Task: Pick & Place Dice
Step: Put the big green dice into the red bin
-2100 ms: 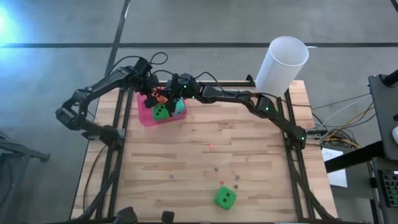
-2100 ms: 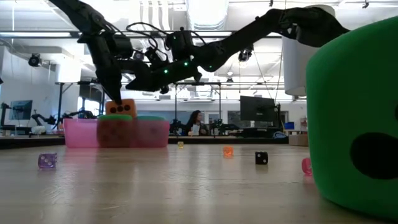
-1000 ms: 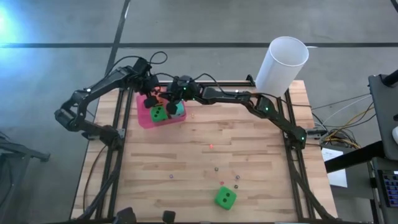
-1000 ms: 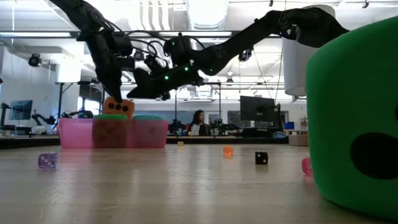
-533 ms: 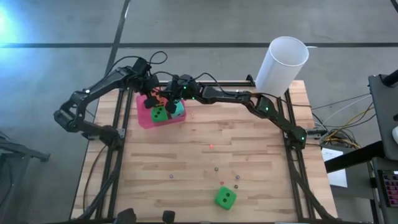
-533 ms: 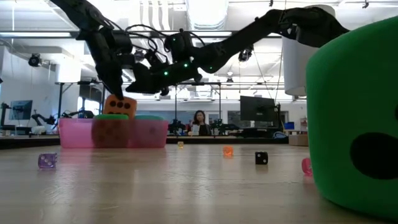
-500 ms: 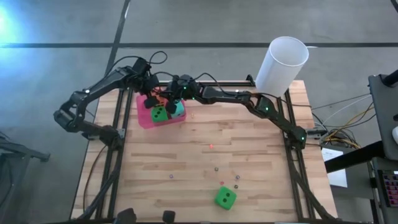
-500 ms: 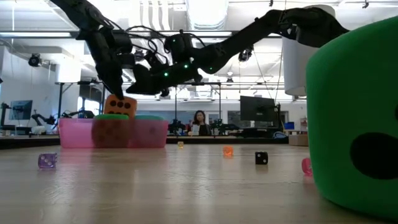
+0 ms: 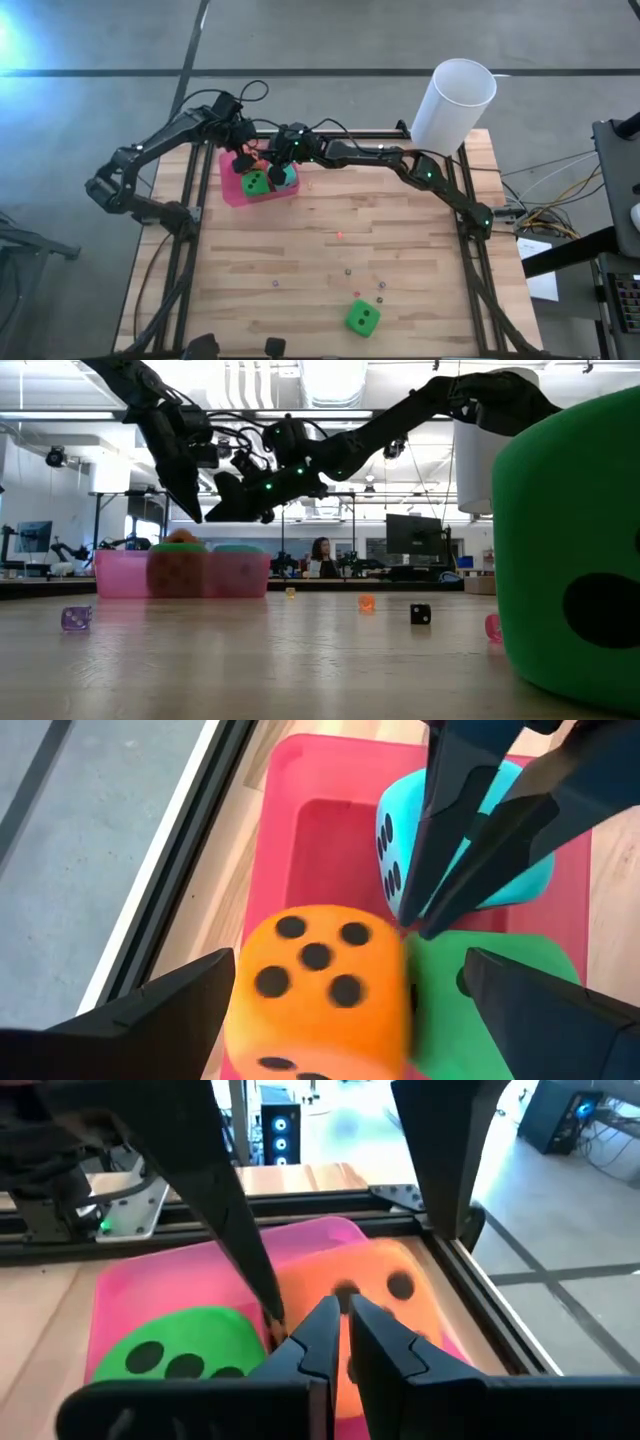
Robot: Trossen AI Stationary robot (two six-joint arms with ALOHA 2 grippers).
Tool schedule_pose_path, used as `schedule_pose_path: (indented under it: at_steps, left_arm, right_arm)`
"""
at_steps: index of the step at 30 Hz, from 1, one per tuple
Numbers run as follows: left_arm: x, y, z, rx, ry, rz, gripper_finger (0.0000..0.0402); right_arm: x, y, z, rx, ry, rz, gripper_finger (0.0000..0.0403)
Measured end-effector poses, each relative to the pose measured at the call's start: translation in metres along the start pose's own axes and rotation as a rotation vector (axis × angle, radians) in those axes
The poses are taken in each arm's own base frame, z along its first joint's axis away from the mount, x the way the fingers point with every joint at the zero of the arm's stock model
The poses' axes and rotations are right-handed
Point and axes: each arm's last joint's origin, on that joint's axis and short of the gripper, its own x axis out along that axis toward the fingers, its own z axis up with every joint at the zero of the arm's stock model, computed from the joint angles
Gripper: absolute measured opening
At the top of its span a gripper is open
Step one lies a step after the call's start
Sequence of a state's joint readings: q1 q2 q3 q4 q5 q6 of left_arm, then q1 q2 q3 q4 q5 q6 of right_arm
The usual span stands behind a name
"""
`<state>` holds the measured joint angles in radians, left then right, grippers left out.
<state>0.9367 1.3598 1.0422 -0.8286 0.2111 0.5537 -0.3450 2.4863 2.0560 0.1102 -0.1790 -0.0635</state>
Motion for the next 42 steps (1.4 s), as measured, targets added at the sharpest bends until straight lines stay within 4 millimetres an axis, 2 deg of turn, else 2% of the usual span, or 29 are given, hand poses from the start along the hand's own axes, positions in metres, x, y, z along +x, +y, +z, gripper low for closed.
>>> schedule_pose_path:
  at_steps: [11,21,27,32,37,42]
  left_arm:
    - [-0.007,-0.001,-0.001,0.001,0.015,0.043,0.0393]
    - [-0.044,-0.014,-0.008,0.018,-0.070,0.130,0.0393]
    - [-0.061,-0.022,-0.014,0.019,-0.107,0.150,0.0395]
    - [-0.070,-0.026,-0.017,0.006,-0.136,0.164,0.0394]
    - [-0.078,-0.031,-0.019,0.020,-0.167,0.174,0.0388]
    - [-0.087,-0.040,-0.020,0.039,-0.206,0.178,0.0387]
  right_arm:
    - [-0.006,-0.001,0.023,-0.034,-0.054,-0.028,0.0027]
    - [-0.037,0.003,0.058,-0.123,0.019,-0.021,0.0027]
    - [-0.070,0.008,0.086,-0.171,0.051,-0.013,0.0027]
    - [-0.100,0.022,0.102,-0.201,0.131,0.018,0.0027]
    - [-0.145,0.039,0.126,-0.226,0.189,0.055,0.0027]
    - [-0.195,0.056,0.147,-0.224,0.170,0.071,0.0027]
